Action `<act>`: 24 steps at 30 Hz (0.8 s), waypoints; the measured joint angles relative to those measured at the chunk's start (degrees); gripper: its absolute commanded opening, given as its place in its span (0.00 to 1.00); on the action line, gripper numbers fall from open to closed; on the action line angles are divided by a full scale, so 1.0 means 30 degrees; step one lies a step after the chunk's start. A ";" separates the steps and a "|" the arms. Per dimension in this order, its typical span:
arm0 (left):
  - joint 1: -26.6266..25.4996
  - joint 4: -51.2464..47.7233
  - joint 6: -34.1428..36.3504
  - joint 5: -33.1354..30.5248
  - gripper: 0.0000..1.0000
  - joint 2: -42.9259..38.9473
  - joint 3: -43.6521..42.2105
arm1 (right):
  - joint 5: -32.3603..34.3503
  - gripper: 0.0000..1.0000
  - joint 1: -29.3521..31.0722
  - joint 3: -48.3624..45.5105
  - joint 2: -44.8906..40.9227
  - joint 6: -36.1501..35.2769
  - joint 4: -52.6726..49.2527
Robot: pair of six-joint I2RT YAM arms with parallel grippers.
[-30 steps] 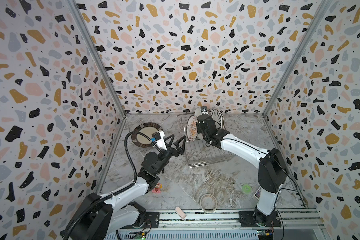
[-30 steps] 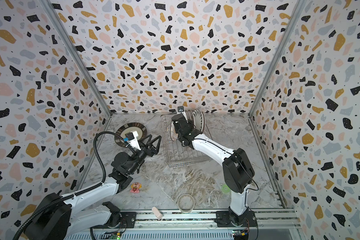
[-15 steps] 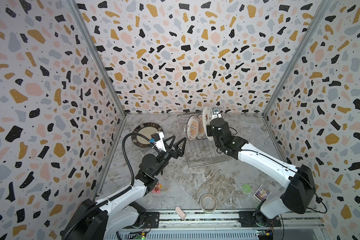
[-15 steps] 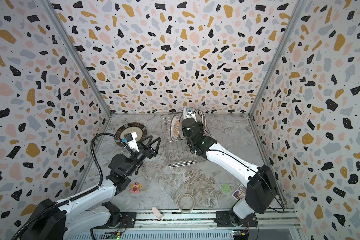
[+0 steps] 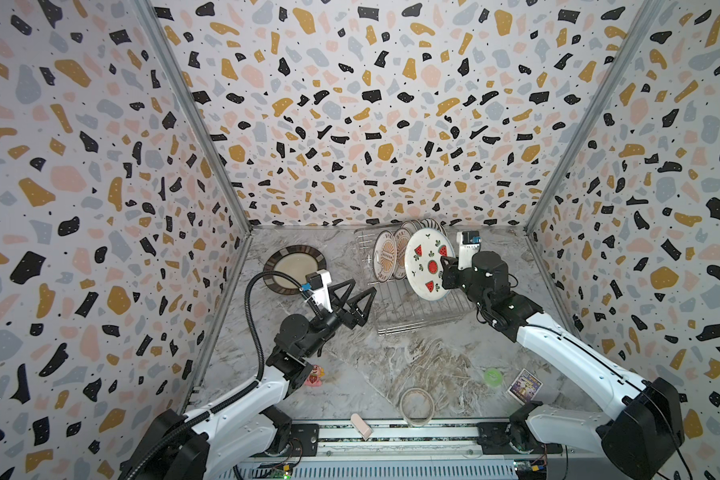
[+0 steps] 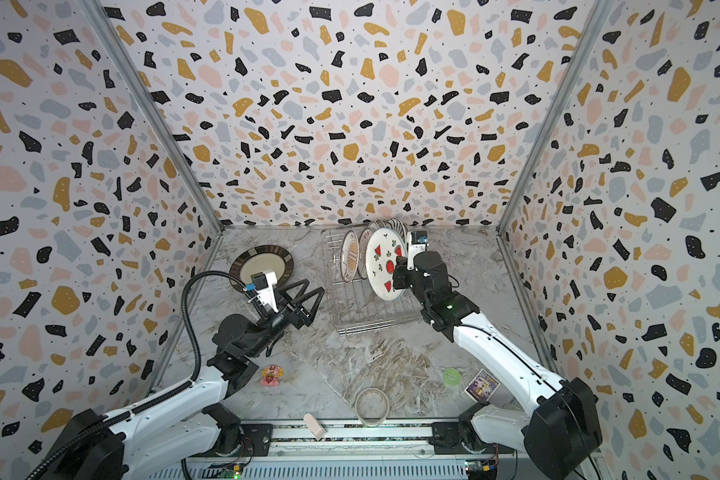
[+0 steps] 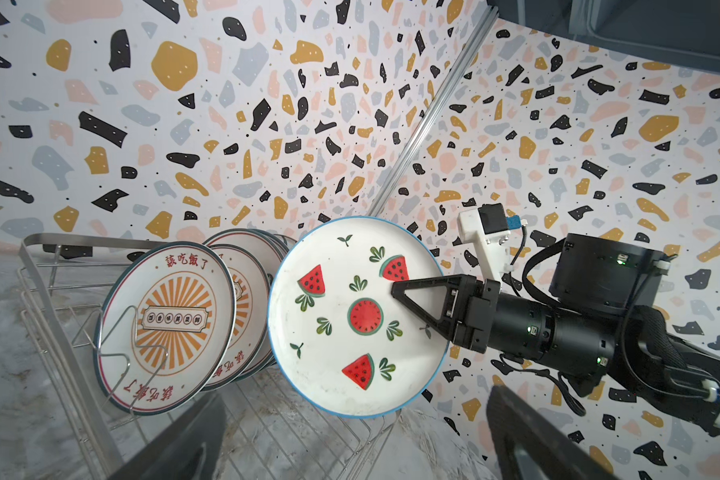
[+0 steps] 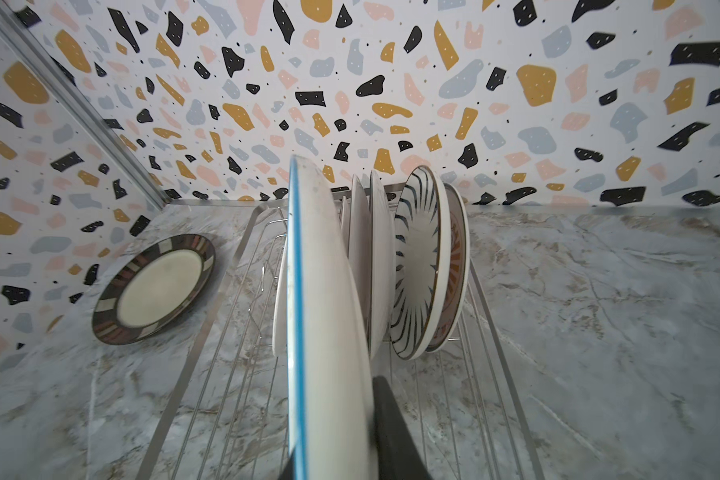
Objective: Unload the plates from the dish rack
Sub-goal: 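Lift the watermelon plate out of the rack with the right gripper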
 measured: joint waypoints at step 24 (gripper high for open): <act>-0.0153 0.3024 -0.2288 0.1559 0.90 0.4459 -0.0437 | -1.2517 0.12 -0.2754 -0.5581 -0.0729 0.7424 0.9602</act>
